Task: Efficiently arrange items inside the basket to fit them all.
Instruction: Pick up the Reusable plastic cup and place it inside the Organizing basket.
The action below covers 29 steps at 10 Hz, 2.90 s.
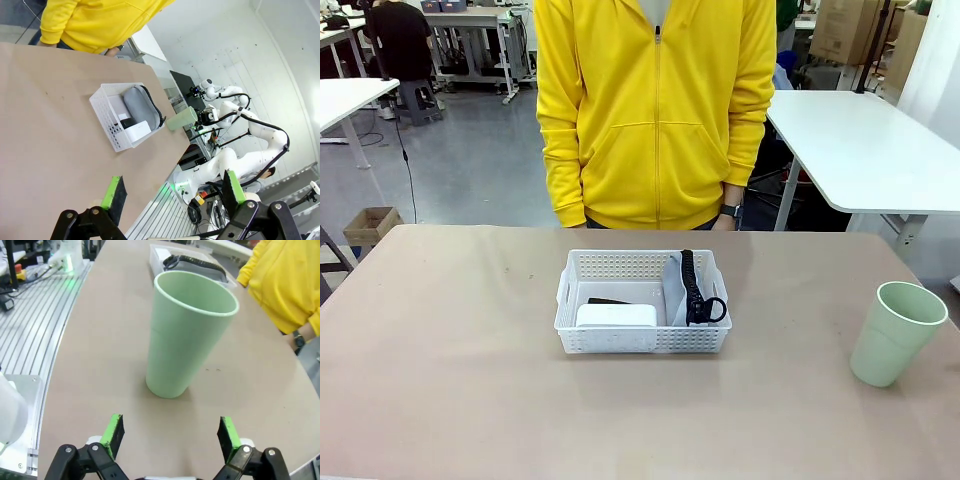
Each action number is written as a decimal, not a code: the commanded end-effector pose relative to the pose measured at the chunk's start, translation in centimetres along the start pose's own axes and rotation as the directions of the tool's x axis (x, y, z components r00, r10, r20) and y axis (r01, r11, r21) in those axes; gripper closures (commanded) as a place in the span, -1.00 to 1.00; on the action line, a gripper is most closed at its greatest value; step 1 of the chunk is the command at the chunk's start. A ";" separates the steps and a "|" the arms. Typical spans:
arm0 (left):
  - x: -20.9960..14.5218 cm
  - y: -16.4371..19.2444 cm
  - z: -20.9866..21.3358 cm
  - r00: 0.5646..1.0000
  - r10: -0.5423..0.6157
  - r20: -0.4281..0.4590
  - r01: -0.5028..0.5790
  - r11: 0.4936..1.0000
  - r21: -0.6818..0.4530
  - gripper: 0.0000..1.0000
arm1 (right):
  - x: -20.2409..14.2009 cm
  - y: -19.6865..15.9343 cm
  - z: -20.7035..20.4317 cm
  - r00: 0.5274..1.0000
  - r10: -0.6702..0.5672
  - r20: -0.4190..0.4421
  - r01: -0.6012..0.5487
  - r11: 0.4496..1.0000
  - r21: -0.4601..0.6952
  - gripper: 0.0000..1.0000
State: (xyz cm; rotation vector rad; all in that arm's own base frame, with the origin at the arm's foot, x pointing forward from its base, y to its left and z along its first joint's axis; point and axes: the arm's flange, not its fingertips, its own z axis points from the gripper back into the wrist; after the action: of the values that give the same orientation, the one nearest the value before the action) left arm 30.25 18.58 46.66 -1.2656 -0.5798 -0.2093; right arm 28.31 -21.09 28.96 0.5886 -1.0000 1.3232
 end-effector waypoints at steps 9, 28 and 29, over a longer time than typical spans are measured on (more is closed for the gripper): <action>0.1 -0.4 -0.1 1.000 0.000 0.014 0.000 1.000 -0.016 -1.00 | -1.2 5.2 -15.4 1.000 -0.006 -0.007 0.007 0.985 0.171 -1.00; 0.1 -0.4 -0.1 1.000 0.000 0.014 0.000 1.000 -0.016 -1.00 | 0.7 5.1 -14.2 0.928 -0.183 0.323 0.113 0.968 0.225 0.42; 0.1 -0.4 -0.1 1.000 0.000 0.014 0.000 1.000 -0.016 -1.00 | 1.5 5.2 -13.1 0.912 -0.202 0.357 0.122 0.964 0.236 0.42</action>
State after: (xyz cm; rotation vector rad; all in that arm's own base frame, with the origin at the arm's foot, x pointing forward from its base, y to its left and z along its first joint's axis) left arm 30.25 18.57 46.65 -1.2662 -0.5798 -0.2091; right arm 31.06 -10.91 23.77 1.0709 -1.0650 1.1915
